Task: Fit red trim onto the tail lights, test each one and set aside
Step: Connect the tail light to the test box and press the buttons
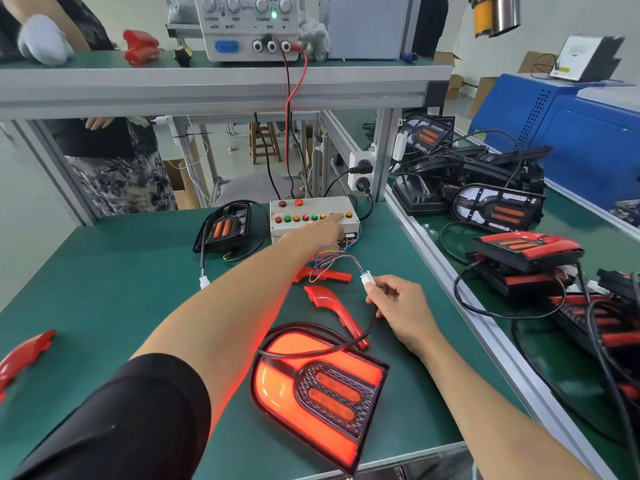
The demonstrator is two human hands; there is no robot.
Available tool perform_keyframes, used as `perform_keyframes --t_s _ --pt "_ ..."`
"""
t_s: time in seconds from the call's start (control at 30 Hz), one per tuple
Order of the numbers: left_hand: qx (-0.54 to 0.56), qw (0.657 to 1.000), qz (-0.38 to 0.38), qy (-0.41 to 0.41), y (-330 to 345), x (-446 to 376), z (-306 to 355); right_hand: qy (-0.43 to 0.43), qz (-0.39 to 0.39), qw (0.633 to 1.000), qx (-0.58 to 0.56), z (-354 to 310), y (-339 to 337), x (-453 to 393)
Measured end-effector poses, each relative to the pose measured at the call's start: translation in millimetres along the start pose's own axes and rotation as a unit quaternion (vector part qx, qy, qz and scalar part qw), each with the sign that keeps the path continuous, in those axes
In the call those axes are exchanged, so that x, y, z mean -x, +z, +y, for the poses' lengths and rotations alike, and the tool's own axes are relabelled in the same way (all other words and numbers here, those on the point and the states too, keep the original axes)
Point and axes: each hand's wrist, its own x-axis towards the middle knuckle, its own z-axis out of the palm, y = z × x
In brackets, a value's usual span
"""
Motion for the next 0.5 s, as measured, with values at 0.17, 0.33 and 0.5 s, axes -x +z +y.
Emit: perform_keyframes --t_s 0.17,0.33,0.5 --pt "0.041 0.999 0.005 -0.010 0.5 2.4 -0.1 0.000 0.004 1.000 -0.002 -0.2 0.5 -0.2" --pt "0.089 0.995 -0.014 -0.038 1.4 1.2 -0.6 -0.002 0.004 1.000 0.004 -0.1 0.1 0.3" --pt "0.029 0.999 -0.015 -0.016 2.5 -1.4 -2.9 -0.001 0.002 1.000 0.001 -0.8 0.1 0.7"
